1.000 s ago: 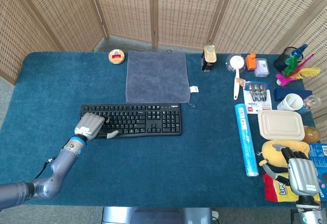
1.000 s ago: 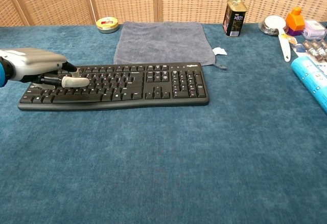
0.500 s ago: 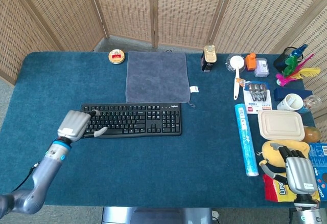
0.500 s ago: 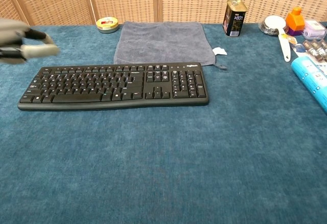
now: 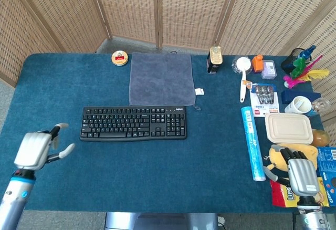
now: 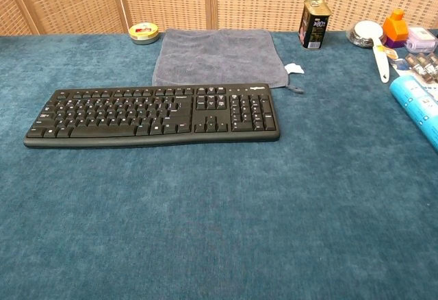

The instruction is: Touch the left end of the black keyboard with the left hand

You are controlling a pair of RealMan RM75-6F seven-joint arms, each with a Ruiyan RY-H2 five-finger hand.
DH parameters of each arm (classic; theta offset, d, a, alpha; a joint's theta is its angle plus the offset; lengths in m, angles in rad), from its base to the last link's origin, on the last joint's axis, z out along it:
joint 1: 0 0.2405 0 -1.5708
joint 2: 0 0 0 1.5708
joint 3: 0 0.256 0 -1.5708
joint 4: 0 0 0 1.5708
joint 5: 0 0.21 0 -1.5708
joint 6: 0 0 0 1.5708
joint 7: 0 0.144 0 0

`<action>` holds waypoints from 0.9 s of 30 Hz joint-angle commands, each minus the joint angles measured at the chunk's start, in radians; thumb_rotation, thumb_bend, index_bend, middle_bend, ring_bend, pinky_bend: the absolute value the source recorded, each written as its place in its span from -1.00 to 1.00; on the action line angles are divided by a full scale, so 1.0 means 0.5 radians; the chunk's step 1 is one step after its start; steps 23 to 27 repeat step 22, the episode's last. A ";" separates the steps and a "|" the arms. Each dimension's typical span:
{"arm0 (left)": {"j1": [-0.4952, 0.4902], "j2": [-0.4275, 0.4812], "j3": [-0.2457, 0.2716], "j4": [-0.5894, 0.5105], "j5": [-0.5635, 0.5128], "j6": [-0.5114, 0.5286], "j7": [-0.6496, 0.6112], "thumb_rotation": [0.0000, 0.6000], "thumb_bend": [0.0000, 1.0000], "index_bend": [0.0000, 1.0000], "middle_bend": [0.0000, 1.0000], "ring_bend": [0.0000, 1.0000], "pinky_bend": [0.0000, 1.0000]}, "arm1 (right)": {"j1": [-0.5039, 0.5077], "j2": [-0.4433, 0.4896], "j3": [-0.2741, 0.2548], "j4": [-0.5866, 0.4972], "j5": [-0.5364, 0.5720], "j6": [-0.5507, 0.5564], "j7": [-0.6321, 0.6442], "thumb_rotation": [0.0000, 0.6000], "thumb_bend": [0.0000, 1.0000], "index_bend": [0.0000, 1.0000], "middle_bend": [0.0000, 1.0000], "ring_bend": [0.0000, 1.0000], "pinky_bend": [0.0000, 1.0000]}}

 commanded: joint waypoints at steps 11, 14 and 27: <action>0.433 -0.085 0.161 0.194 0.266 0.417 -0.247 -1.00 -0.72 -0.47 0.36 0.25 0.33 | 0.033 -0.040 0.008 0.029 -0.010 -0.022 -0.006 -1.00 -0.49 -0.46 -0.27 -0.30 -0.35; 0.459 -0.071 0.163 0.192 0.286 0.416 -0.240 -1.00 -0.72 -0.47 0.35 0.24 0.33 | 0.038 -0.044 0.010 0.035 -0.010 -0.024 -0.004 -1.00 -0.48 -0.46 -0.27 -0.30 -0.35; 0.489 -0.075 0.127 0.173 0.333 0.395 -0.211 -1.00 -0.72 -0.47 0.35 0.23 0.33 | 0.051 -0.054 0.011 0.043 -0.001 -0.042 -0.009 -1.00 -0.49 -0.46 -0.27 -0.30 -0.35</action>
